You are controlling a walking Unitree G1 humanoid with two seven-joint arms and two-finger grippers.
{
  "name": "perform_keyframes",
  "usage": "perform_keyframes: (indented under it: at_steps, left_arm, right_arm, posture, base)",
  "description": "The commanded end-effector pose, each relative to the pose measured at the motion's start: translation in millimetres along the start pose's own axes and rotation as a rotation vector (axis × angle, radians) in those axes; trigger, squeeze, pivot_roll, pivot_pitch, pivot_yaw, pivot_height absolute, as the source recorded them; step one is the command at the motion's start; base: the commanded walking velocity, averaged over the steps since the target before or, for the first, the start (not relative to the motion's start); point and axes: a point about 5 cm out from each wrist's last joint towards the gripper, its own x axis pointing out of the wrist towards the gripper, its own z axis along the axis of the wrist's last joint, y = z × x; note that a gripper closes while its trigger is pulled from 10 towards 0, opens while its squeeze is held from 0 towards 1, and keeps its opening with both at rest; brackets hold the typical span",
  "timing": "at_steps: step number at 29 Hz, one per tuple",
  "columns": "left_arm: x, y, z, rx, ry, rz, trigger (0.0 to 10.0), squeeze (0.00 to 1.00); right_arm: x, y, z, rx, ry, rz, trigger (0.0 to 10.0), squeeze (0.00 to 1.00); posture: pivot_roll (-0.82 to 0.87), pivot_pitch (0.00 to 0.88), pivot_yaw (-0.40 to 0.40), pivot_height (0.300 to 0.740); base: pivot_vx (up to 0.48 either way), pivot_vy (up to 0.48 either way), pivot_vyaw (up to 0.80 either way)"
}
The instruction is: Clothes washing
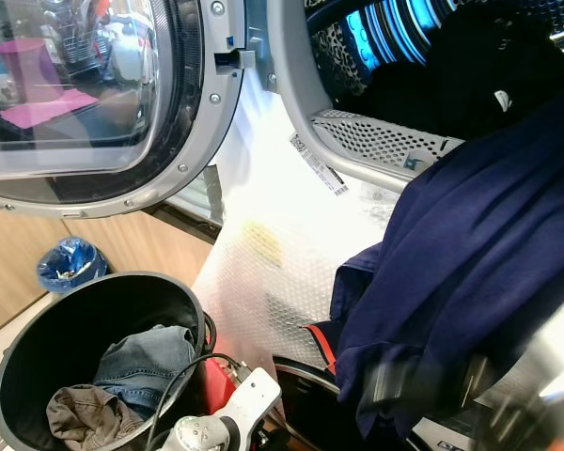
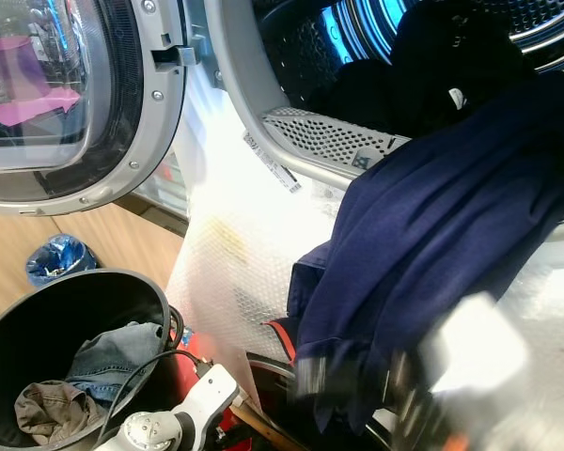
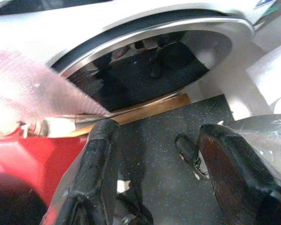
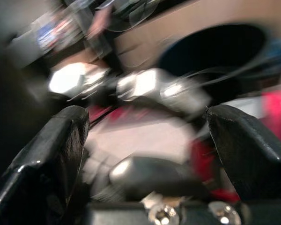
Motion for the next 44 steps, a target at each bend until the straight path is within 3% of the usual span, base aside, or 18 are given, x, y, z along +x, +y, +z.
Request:
perform_keyframes:
  at_steps: [1,7,10,18,19,20,26,29,37,44]
  left_arm:
    - [-0.4,0.3,-2,0.015,0.009,0.009,10.0,0.0]
    - [-0.3,-2.5,-5,0.018,0.01,0.001,10.0,0.0]
    - [0.4,-2.8,-3,0.017,0.002,0.004,10.0,0.0]
    - [0.3,-2.0,-5,0.027,0.006,0.002,10.0,0.0]
    - [0.2,-2.1,-5,0.03,0.006,0.001,10.0,0.0]
    - [0.2,-2.1,-5,0.03,0.006,0.002,10.0,0.0]
    - [0.4,-2.1,-5,0.028,0.003,0.005,10.0,0.0]
    - [0.8,-2.3,-4,0.026,0.003,0.007,10.0,0.0]
    - [0.9,-2.5,-4,0.021,0.001,0.01,10.0,0.0]
    - [1.4,-2.8,-4,0.016,0.001,0.013,10.0,0.0]
  right_arm:
    - [-2.5,-13.0,-1,-0.01,-0.016,-0.146,10.0,1.0]
    - [-5.4,-17.3,-19,0.004,-0.078,-0.28,10.0,1.0]
    - [-4.2,-18.0,-34,0.002,-0.044,-0.308,10.0,1.0]
    - [-31.4,-26.7,-72,0.088,0.067,-0.432,10.0,1.0]
    - [-33.8,-32.8,-80,0.092,0.081,-0.495,10.0,0.8]
    - [-33.8,-35.6,-82,0.089,0.077,-0.516,10.0,0.0]
    - [-31.7,-50.6,-80,0.078,0.034,-0.609,10.0,0.0]
    - [-33.8,-68.9,-79,0.083,-0.016,-0.747,10.0,0.0]
    - [-22.2,-69.0,-77,0.144,-0.064,-0.738,10.0,0.0]
    - [-9.9,-87.5,-65,0.216,-0.163,-0.875,10.0,0.0]
  posture:
    - [-0.16,0.111,-0.018,0.74]
    - [-0.17,0.108,-0.019,0.74]
    - [-0.17,0.102,-0.021,0.74]
    - [-0.17,0.083,-0.022,0.74]
    - [-0.17,0.082,-0.021,0.74]
    - [-0.17,0.08,-0.022,0.74]
    - [-0.16,0.079,-0.022,0.74]
    - [-0.16,0.086,-0.026,0.74]
    - [-0.16,0.094,-0.026,0.74]
    - [-0.16,0.098,-0.027,0.74]
  base:
    - [0.0,0.0,0.0]
    - [0.0,0.0,0.0]
    - [0.0,0.0,0.0]
    - [0.0,0.0,0.0]
    - [0.0,0.0,0.0]
    - [0.0,0.0,0.0]
    - [0.0,0.0,0.0]
    - [0.0,0.0,0.0]
    - [0.0,0.0,0.0]
    - [0.0,0.0,0.0]
